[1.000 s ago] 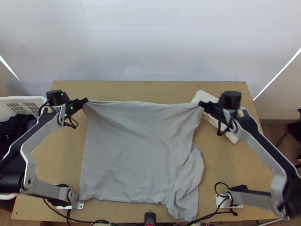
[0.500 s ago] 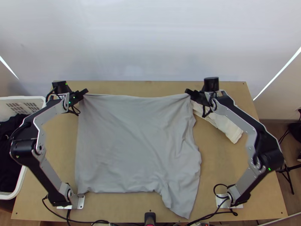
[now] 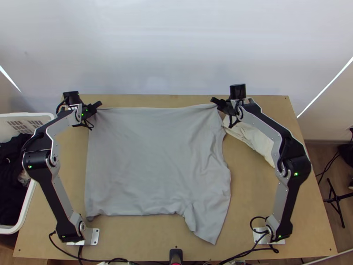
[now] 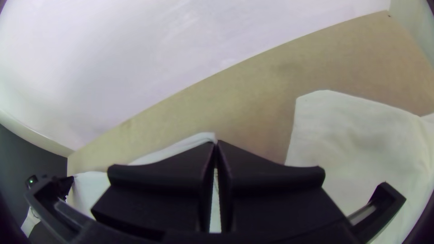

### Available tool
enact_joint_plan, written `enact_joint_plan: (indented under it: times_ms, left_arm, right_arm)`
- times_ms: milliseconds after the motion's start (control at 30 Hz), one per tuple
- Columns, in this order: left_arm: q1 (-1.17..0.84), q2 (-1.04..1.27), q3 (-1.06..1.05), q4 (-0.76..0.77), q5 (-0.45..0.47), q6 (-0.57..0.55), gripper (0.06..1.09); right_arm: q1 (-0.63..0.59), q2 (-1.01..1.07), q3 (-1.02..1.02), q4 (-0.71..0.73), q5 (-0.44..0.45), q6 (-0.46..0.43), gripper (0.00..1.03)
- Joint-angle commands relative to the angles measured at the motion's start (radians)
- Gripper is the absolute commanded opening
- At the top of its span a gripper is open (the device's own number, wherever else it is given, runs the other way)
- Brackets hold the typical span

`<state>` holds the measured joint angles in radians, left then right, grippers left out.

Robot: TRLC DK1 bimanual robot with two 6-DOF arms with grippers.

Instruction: Fold the t-shirt

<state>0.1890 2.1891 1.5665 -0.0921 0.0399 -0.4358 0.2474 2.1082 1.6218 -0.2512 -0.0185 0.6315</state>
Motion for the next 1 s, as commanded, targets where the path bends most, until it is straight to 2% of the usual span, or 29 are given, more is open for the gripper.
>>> enact_joint_plan:
  times_ms: [0,300,333,367,400,433,500,533,567,667,767,833,900,967]
  left_arm:
    - [0.003,0.069,0.087,-0.037,-0.009,0.002,0.09]
    - [-0.006,0.078,0.138,-0.064,-0.015,0.003,0.09]
    - [-0.006,0.077,0.138,-0.064,-0.015,0.009,0.09]
    - [-0.006,0.069,0.138,-0.064,-0.014,0.016,0.14]
    - [-0.008,0.057,0.138,-0.064,-0.014,0.039,0.32]
    - [-0.011,0.035,0.136,-0.066,-0.014,0.048,0.56]
    - [-0.017,-0.031,0.122,-0.093,-0.015,0.060,0.89]
    - [-0.019,-0.068,0.115,-0.103,-0.014,0.075,0.99]
    - [-0.022,-0.104,0.115,-0.130,-0.014,0.081,1.03]
    - [-0.026,-0.226,0.113,-0.210,-0.011,0.080,1.03]
    - [-0.033,-0.351,0.098,-0.298,-0.005,0.083,1.03]
    - [-0.039,-0.437,0.072,-0.370,-0.002,0.083,1.03]
    - [-0.045,-0.517,0.012,-0.408,0.018,0.081,1.03]
    - [-0.046,-0.595,-0.056,-0.422,0.040,0.069,1.03]
  right_arm:
    - [0.003,0.067,0.075,-0.002,0.014,0.000,0.03]
    - [0.016,0.096,0.118,0.009,0.037,-0.007,0.03]
    - [0.020,0.093,0.118,0.009,0.038,-0.018,0.08]
    - [0.021,0.090,0.118,0.009,0.038,-0.035,0.29]
    - [0.021,0.087,0.118,0.007,0.038,-0.042,0.60]
    - [0.021,0.075,0.116,-0.019,0.037,-0.050,0.77]
    - [0.016,0.038,0.113,-0.069,0.037,-0.070,0.91]
    - [0.016,0.006,0.108,-0.114,0.037,-0.081,0.97]
    - [0.018,-0.034,0.095,-0.152,0.037,-0.085,0.99]
    - [0.013,-0.192,-0.002,-0.232,0.037,-0.079,0.99]
    - [0.012,-0.407,-0.194,-0.257,0.037,0.004,0.98]
    - [0.020,-0.553,-0.324,-0.344,0.037,0.069,0.97]
    - [0.059,-0.680,-0.458,-0.434,0.032,0.076,0.96]
    - [0.101,-0.764,-0.554,-0.594,0.028,0.086,0.96]
